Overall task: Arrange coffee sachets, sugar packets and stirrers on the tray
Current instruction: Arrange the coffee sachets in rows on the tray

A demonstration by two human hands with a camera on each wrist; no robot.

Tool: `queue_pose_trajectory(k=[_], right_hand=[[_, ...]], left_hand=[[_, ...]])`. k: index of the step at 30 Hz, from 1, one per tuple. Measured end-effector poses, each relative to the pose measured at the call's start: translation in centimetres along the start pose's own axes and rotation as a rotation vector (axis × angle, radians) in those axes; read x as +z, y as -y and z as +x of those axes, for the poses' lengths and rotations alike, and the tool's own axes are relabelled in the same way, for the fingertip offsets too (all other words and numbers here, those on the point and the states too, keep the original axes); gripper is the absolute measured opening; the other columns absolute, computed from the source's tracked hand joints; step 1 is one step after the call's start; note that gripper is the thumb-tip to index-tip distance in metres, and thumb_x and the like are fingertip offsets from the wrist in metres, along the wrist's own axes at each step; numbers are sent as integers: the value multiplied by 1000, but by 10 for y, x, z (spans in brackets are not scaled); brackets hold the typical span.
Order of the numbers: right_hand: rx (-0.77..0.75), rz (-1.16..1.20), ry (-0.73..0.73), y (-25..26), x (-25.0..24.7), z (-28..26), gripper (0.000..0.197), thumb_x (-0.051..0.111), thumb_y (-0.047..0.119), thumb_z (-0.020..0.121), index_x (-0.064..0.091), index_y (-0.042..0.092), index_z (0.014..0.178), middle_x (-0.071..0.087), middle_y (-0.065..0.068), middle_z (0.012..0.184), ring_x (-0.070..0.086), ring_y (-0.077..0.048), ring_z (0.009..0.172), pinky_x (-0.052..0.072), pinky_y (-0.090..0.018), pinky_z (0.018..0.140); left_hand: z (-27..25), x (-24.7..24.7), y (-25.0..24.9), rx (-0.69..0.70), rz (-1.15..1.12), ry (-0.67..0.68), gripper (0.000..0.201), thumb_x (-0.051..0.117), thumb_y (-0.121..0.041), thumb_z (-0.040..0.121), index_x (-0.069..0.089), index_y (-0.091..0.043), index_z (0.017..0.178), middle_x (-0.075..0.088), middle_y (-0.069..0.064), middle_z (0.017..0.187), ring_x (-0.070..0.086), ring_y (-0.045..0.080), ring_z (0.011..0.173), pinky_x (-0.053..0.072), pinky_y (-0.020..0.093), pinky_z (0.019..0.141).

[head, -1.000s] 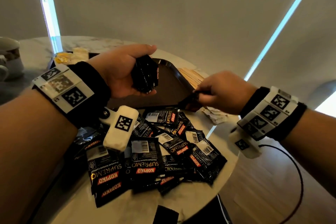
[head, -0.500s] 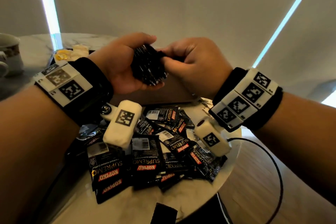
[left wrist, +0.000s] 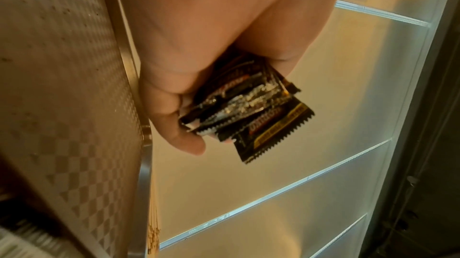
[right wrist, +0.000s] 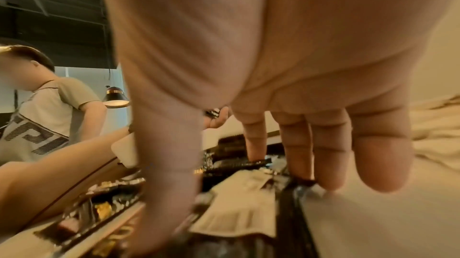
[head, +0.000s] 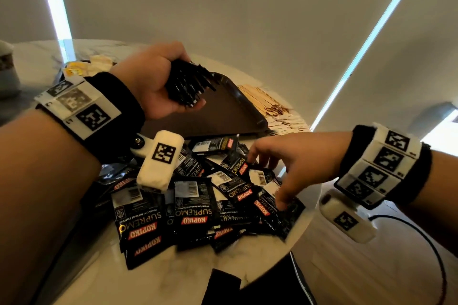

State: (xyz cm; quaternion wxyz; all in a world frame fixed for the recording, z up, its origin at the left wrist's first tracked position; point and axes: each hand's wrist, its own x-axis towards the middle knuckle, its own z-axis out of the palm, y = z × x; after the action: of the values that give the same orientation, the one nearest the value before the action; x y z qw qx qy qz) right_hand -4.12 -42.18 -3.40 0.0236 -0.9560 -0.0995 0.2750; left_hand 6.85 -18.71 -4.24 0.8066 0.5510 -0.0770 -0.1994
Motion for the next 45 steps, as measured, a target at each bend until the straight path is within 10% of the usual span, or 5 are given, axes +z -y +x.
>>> queue_pose_trajectory(k=[17,27,34,38,45], right_hand=[[-5,415,-222,-35,-20,13,69,71,-6,82,45,32,134,63,-9,108,69,-29,94,61,-47,82],[-46,783,-330,-42,-48,19,50,52,-25,84,60,13,115,67,-21,103,65,-32,86,55,-38,76],[-227,1021,-478,-24,-55,39,46,49,-25,84,59,7,115,68,-14,92,67,-25,82,54,-39,73],[-373,1192,-482,-5,-61,47,46,58,-20,78,60,7,115,71,-12,94,70,-24,88,57,-39,76],[-555,1133,-682,31,-70,52,38,64,-7,67,66,11,100,71,-9,96,67,-31,97,53,-50,95]], left_hand=[[3,-2,3,-6,6,3,12,49,-26,99,49,-15,92,55,9,92,58,40,130,51,60,98],[-1,-2,1,-30,0,18,17,54,-27,97,49,-13,104,51,10,87,58,27,83,57,37,58],[-5,3,3,-77,87,59,25,57,-36,99,55,-15,111,66,13,92,66,25,75,57,34,57],[-9,4,4,-143,80,241,45,60,-41,96,61,-7,125,69,24,114,72,34,93,60,44,84],[-16,9,2,-81,-72,457,45,44,-39,98,79,-13,106,72,11,91,70,23,74,56,36,66]])
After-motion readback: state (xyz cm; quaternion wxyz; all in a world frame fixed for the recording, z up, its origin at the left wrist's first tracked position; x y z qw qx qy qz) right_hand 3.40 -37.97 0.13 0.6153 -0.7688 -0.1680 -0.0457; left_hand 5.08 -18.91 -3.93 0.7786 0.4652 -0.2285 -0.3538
